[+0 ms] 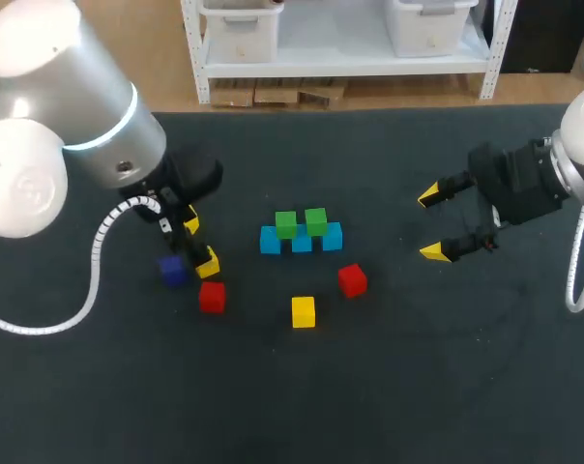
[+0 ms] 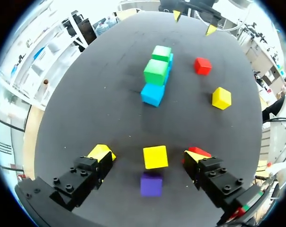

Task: Place the blue cubes, place green cubes on the blue cubes, place the yellow cubes on the green cubes, then place the red cubes on the yellow cubes, and place purple cube on the red cubes.

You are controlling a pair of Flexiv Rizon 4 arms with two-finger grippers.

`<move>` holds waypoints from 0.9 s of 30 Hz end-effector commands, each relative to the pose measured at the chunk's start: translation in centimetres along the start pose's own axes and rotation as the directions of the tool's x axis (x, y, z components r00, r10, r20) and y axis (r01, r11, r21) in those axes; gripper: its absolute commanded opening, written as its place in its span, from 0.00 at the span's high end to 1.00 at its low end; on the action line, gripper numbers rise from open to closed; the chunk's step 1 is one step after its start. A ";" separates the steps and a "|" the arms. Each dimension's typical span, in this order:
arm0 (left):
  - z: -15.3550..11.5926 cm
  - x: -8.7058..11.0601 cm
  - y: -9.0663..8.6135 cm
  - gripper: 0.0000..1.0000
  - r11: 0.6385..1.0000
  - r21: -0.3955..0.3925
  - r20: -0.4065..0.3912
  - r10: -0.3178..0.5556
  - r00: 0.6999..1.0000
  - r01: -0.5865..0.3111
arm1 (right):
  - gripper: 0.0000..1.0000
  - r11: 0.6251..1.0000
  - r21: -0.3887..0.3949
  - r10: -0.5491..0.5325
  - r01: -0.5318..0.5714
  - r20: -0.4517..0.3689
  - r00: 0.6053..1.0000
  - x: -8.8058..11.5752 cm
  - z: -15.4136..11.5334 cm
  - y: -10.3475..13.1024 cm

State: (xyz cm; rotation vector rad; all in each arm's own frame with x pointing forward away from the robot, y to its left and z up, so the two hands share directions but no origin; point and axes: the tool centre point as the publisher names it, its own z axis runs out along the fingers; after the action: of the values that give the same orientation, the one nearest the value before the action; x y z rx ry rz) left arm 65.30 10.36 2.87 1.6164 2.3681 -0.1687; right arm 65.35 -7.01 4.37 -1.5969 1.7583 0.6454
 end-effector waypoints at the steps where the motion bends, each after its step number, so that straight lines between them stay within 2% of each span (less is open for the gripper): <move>1: 0.8 -0.2 0.7 0.14 1.000 -0.001 -0.004 -0.006 1.000 0.006 | 0.00 1.000 0.001 -0.001 0.001 0.003 1.000 0.1 0.0 0.0; 3: 1.1 0.0 0.6 0.22 1.000 0.001 -0.005 -0.014 1.000 0.014 | 0.00 1.000 0.001 -0.001 0.001 0.003 1.000 0.1 0.0 0.0; 7: 1.3 0.1 -0.1 0.25 1.000 0.013 0.002 -0.025 1.000 0.025 | 0.00 1.000 0.001 -0.001 0.001 0.003 1.000 0.1 0.0 0.0; 11: 1.7 0.4 -0.8 0.24 0.999 0.029 -0.007 -0.040 0.999 0.040 | 0.00 1.000 0.001 -0.001 0.001 0.003 1.000 0.1 0.0 0.0; 23: 2.4 1.5 -0.5 0.29 0.997 0.033 -0.026 -0.065 0.998 0.066 | 0.00 1.000 0.001 -0.001 0.001 0.003 1.000 0.1 0.0 0.0; 25: 2.5 1.5 -0.6 0.34 0.997 0.042 -0.023 -0.064 0.998 0.065 | 0.00 1.000 0.001 -0.001 0.001 0.003 1.000 0.1 0.0 0.0; 27: 2.7 1.3 -0.7 0.47 0.997 0.046 -0.021 -0.062 0.998 0.063 | 0.00 1.000 0.001 -0.001 0.001 0.003 1.000 0.1 0.0 0.0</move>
State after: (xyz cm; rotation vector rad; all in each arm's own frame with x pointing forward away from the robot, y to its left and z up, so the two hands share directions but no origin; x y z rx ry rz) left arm 64.46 10.75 0.17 1.5676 2.4514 -0.2152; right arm 65.35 -7.01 4.37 -1.5969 1.7583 0.6454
